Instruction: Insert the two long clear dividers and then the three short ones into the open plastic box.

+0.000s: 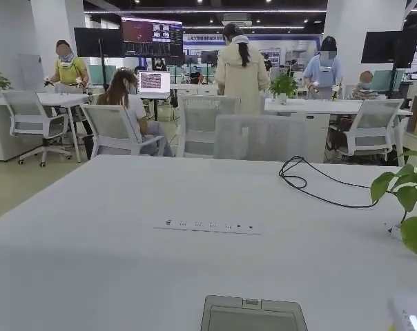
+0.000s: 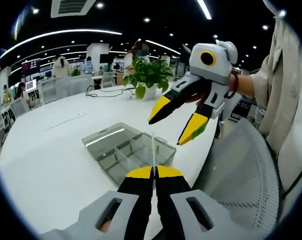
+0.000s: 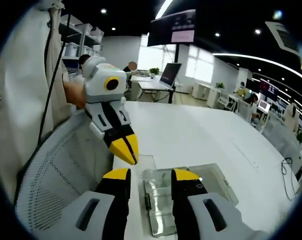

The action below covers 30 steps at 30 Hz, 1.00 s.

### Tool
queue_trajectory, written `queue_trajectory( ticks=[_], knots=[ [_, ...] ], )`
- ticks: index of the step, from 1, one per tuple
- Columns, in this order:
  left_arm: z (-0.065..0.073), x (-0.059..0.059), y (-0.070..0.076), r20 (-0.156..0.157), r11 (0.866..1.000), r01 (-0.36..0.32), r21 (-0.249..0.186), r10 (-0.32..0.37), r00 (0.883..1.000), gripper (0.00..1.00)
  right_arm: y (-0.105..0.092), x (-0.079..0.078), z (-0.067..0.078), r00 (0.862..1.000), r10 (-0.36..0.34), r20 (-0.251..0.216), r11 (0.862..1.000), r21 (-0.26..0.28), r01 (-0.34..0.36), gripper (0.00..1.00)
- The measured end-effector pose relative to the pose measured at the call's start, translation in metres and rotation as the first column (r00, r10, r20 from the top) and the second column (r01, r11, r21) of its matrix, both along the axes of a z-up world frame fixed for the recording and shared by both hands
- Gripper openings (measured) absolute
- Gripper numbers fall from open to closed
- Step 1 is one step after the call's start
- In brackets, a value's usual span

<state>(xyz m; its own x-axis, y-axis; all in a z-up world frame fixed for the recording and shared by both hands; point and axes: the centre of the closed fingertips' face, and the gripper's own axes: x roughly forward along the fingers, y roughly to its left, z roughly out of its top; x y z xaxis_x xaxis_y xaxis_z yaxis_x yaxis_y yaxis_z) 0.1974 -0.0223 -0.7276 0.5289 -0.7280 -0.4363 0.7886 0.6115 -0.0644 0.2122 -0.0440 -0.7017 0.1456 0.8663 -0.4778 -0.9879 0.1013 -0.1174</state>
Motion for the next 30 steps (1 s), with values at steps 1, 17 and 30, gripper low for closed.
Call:
queue_trajectory(
  ticks=[1, 17, 30],
  knots=[
    [0.0, 0.0, -0.001, 0.0, 1.0, 0.003, -0.002, -0.003, 1.0, 0.0, -0.001, 0.0, -0.001, 1.0, 0.006, 0.008, 1.0, -0.01, -0.006, 0.32],
    [-0.009, -0.026, -0.019, 0.049, 0.949, 0.283, 0.136, -0.292, 0.955, 0.0, -0.009, -0.033, -0.023, 0.979, 0.199, -0.042, 0.974, -0.104, -0.202, 0.23],
    [0.0, -0.037, -0.026, 0.078, 0.917, 0.371, 0.143, -0.384, 0.92, 0.0, -0.007, -0.048, -0.027, 0.957, 0.282, -0.071, 0.953, -0.091, -0.288, 0.12]
  ],
)
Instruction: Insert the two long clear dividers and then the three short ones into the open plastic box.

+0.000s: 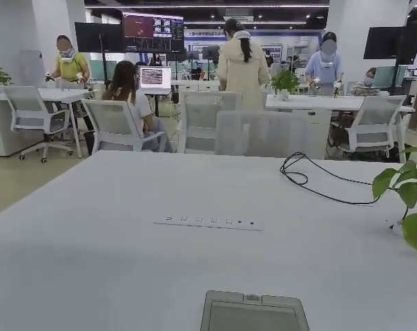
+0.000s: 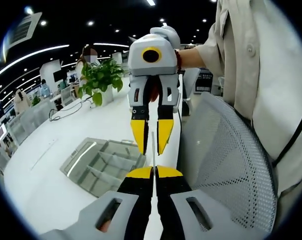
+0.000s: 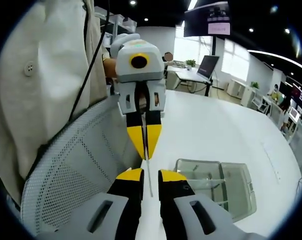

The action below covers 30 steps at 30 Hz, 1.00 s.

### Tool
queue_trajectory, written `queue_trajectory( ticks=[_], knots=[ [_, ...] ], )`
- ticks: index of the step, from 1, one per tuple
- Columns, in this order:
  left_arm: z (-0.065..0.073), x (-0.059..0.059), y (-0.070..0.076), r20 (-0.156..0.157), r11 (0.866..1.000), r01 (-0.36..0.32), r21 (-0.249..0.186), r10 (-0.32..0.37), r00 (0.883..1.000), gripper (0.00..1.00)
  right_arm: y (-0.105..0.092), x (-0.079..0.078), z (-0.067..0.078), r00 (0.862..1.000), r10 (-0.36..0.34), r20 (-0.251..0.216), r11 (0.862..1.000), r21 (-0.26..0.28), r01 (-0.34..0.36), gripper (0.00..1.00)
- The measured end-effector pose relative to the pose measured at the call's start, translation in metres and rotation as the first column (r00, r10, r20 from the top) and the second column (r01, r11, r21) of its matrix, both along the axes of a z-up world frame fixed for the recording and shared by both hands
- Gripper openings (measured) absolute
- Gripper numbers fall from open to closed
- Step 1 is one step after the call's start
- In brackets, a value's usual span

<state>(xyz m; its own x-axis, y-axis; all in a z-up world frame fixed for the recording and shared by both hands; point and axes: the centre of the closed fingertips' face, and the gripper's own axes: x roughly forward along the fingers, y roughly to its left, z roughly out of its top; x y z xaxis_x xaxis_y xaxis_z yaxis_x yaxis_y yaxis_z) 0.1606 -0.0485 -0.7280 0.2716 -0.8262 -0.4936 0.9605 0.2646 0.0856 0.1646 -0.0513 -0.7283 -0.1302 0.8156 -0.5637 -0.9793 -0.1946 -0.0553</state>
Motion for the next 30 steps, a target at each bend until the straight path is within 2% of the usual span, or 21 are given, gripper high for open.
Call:
queue_trajectory(
  ticks=[4, 11, 17, 20, 22, 25, 28, 30],
  knots=[
    [0.003, -0.001, 0.0, 0.008, 1.0, 0.008, -0.006, -0.008, 1.0, 0.0, 0.002, -0.004, 0.0, 1.0, 0.015, -0.01, 1.0, 0.005, -0.015, 0.04],
    [0.003, 0.002, 0.003, -0.003, 1.0, -0.019, -0.022, 0.019, 1.0, 0.0, 0.004, -0.003, -0.001, 1.0, 0.008, 0.002, 1.0, 0.003, -0.008, 0.03],
    [0.006, 0.009, 0.005, 0.005, 0.997, -0.062, -0.043, 0.062, 0.998, 0.0, 0.005, 0.003, 0.001, 1.0, -0.016, 0.018, 1.0, 0.006, 0.016, 0.02],
    [0.009, 0.013, 0.007, -0.003, 0.993, -0.092, -0.068, 0.092, 0.996, 0.05, 0.005, 0.007, 0.001, 0.999, -0.032, 0.037, 0.999, 0.003, 0.032, 0.02],
    [0.009, 0.016, 0.009, -0.012, 0.99, -0.12, -0.077, 0.119, 0.993, 0.11, 0.006, 0.011, 0.003, 0.998, -0.05, 0.036, 0.999, 0.008, 0.05, 0.02],
    [0.008, 0.02, 0.011, -0.005, 0.987, -0.141, -0.081, 0.141, 0.99, 0.18, 0.006, 0.017, 0.005, 0.996, -0.087, 0.021, 0.996, 0.013, 0.087, 0.02],
    [0.008, 0.023, 0.013, -0.012, 0.98, -0.174, -0.099, 0.173, 0.985, 0.21, 0.005, 0.021, 0.005, 0.994, -0.105, 0.023, 0.994, 0.006, 0.105, 0.02],
    [0.008, 0.027, 0.015, -0.024, 0.971, -0.207, -0.118, 0.205, 0.978, 0.27, 0.006, 0.024, 0.005, 0.993, -0.118, 0.022, 0.993, 0.008, 0.118, 0.02]
  ],
)
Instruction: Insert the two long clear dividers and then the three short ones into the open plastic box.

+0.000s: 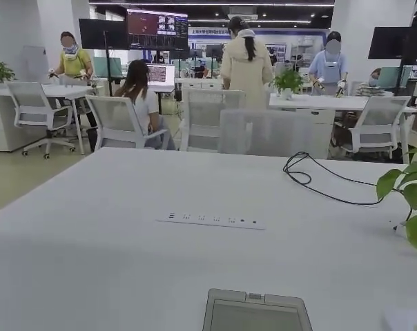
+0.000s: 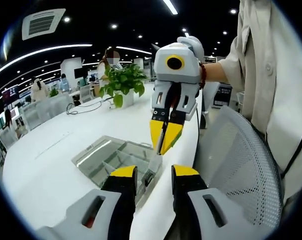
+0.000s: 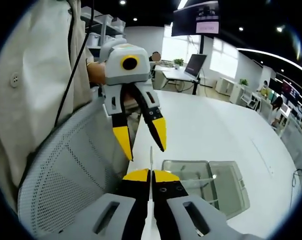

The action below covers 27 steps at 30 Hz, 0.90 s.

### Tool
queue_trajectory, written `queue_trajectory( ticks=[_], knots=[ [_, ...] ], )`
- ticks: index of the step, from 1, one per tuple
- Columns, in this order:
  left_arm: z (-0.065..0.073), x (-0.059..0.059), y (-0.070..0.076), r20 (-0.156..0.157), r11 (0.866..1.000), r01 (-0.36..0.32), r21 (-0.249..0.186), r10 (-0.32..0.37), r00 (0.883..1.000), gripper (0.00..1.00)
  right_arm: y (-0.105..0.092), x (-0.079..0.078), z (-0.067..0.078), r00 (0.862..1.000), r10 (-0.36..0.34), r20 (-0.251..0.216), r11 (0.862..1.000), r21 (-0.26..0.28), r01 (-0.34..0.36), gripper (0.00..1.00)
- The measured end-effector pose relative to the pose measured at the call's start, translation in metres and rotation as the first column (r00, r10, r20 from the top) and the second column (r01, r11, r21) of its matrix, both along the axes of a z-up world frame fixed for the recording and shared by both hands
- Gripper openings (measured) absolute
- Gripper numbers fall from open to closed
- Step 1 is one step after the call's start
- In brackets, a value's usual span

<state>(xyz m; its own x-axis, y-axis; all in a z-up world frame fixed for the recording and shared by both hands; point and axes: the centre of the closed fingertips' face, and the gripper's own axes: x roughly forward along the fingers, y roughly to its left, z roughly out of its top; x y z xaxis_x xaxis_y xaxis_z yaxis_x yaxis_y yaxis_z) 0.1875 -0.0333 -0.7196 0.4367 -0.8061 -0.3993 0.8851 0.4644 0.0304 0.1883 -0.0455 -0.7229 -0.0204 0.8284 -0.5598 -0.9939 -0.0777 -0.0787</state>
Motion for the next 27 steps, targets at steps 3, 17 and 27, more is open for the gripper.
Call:
queue_trajectory(
  ticks=[3, 17, 27],
  knots=[
    [0.001, 0.006, 0.003, -0.004, 0.999, -0.041, -0.023, 0.041, 0.999, 0.34, 0.001, 0.005, 0.001, 1.0, -0.027, 0.0, 1.0, 0.003, 0.027, 0.02],
    [-0.001, 0.021, 0.011, -0.031, 0.982, -0.158, -0.1, 0.156, 0.987, 0.61, 0.005, 0.04, -0.002, 0.985, -0.173, -0.003, 0.985, -0.006, 0.173, 0.02],
    [-0.003, 0.028, 0.013, -0.049, 0.97, -0.205, -0.128, 0.201, 0.978, 0.71, 0.006, 0.058, -0.012, 0.971, -0.237, -0.015, 0.97, -0.049, 0.236, 0.02]
  ],
)
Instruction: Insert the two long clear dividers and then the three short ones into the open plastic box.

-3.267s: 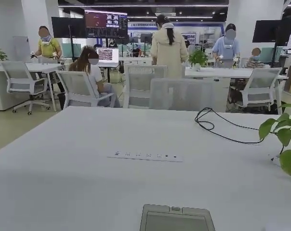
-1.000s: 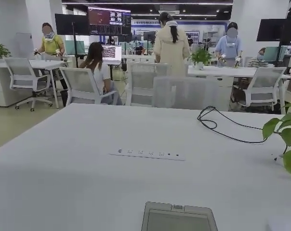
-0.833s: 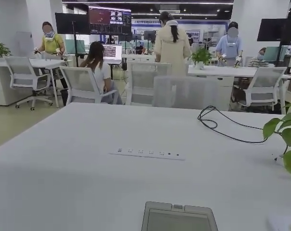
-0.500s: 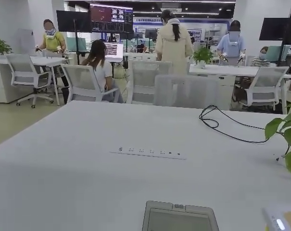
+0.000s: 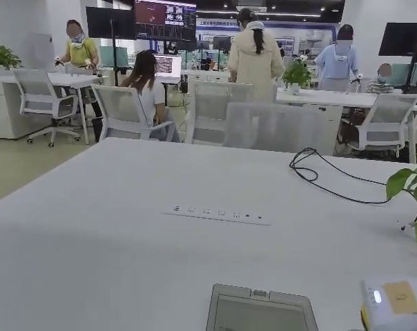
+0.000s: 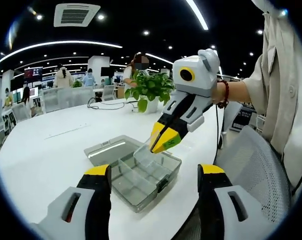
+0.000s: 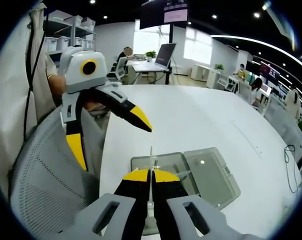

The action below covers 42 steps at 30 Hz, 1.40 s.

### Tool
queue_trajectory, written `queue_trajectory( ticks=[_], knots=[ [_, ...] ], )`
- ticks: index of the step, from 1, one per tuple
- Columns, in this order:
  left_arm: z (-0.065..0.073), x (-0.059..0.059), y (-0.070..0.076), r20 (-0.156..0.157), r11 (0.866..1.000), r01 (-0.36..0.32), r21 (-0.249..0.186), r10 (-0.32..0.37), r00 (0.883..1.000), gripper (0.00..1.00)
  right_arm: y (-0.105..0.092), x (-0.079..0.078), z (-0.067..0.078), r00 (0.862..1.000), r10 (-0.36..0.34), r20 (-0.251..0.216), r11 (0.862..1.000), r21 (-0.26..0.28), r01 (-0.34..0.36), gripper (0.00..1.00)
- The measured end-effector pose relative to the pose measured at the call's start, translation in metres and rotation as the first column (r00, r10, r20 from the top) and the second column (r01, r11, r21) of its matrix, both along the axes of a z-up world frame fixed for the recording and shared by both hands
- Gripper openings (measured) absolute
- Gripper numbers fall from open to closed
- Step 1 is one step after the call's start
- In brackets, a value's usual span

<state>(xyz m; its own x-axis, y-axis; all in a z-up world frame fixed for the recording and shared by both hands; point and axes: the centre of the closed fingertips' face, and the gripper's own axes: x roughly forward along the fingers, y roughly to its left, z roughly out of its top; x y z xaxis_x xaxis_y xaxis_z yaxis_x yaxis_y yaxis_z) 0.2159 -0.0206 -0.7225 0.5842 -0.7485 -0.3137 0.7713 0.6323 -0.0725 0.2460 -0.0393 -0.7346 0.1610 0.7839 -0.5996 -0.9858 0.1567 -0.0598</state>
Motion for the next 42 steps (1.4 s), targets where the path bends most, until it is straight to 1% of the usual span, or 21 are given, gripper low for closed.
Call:
queue_trajectory(
  ticks=[3, 5, 8, 9, 13, 15, 19, 23, 28, 31, 32, 34, 36, 37, 39, 42],
  knots=[
    [-0.003, 0.002, 0.001, -0.016, 1.0, -0.014, -0.001, 0.014, 1.0, 0.77, 0.0, 0.005, -0.005, 1.0, -0.018, -0.005, 1.0, -0.019, 0.018, 0.02],
    [-0.005, 0.004, 0.002, -0.017, 1.0, -0.025, 0.002, 0.025, 1.0, 0.79, 0.001, 0.008, -0.008, 0.999, -0.035, -0.019, 0.999, -0.027, 0.035, 0.02],
    [-0.006, 0.004, 0.001, -0.019, 1.0, -0.031, -0.006, 0.031, 0.999, 0.83, 0.001, 0.016, -0.012, 0.997, -0.073, -0.029, 0.996, -0.044, 0.072, 0.02],
    [-0.006, 0.004, 0.001, -0.019, 0.999, -0.032, -0.006, 0.032, 0.999, 0.85, 0.002, 0.017, -0.012, 0.997, -0.076, -0.031, 0.996, -0.041, 0.075, 0.02],
    [-0.01, 0.005, 0.0, -0.016, 0.999, -0.041, 0.014, 0.041, 0.999, 0.93, 0.004, 0.022, -0.017, 0.992, -0.109, -0.061, 0.993, -0.052, 0.105, 0.02],
    [-0.012, 0.006, 0.001, -0.017, 0.999, -0.047, 0.021, 0.047, 0.999, 0.95, 0.006, 0.023, -0.018, 0.991, -0.114, -0.067, 0.993, -0.051, 0.11, 0.02],
    [-0.013, 0.008, 0.003, -0.02, 0.998, -0.057, 0.017, 0.057, 0.998, 0.97, 0.008, 0.024, -0.022, 0.99, -0.121, -0.077, 0.991, -0.059, 0.117, 0.02],
    [-0.015, 0.01, 0.005, -0.03, 0.998, -0.058, 0.017, 0.058, 0.998, 0.98, 0.008, 0.027, -0.027, 0.987, -0.135, -0.083, 0.989, -0.074, 0.129, 0.02],
    [-0.016, 0.011, 0.005, -0.031, 0.998, -0.057, 0.012, 0.057, 0.998, 0.99, 0.007, 0.028, -0.029, 0.986, -0.137, -0.094, 0.988, -0.084, 0.129, 0.03],
    [-0.017, 0.011, 0.004, -0.033, 0.998, -0.052, 0.017, 0.053, 0.998, 0.99, 0.006, 0.028, -0.03, 0.984, -0.143, -0.104, 0.986, -0.098, 0.133, 0.03],
    [-0.018, 0.011, 0.004, -0.033, 0.999, -0.05, 0.019, 0.051, 0.998, 0.99, 0.005, 0.028, -0.032, 0.984, -0.143, -0.106, 0.984, -0.121, 0.13, 0.03],
    [-0.018, 0.012, 0.005, -0.035, 0.998, -0.052, 0.021, 0.053, 0.998, 0.99, 0.006, 0.028, -0.031, 0.985, -0.135, -0.107, 0.984, -0.129, 0.121, 0.03],
    [-0.019, 0.012, 0.005, -0.036, 0.998, -0.054, 0.02, 0.055, 0.998, 0.97, 0.007, 0.029, -0.032, 0.983, -0.138, -0.124, 0.981, -0.157, 0.118, 0.03],
    [-0.019, 0.012, 0.005, -0.038, 0.998, -0.054, 0.022, 0.055, 0.998, 0.97, 0.007, 0.03, -0.032, 0.982, -0.139, -0.126, 0.979, -0.166, 0.117, 0.03],
    [-0.02, 0.013, 0.005, -0.037, 0.998, -0.055, 0.028, 0.056, 0.998, 0.97, 0.009, 0.029, -0.032, 0.984, -0.123, -0.128, 0.975, -0.2, 0.096, 0.03],
    [-0.019, 0.013, 0.005, -0.037, 0.998, -0.057, 0.026, 0.058, 0.998, 0.97, 0.011, 0.029, -0.032, 0.985, -0.111, -0.134, 0.971, -0.227, 0.079, 0.03]
  ],
)
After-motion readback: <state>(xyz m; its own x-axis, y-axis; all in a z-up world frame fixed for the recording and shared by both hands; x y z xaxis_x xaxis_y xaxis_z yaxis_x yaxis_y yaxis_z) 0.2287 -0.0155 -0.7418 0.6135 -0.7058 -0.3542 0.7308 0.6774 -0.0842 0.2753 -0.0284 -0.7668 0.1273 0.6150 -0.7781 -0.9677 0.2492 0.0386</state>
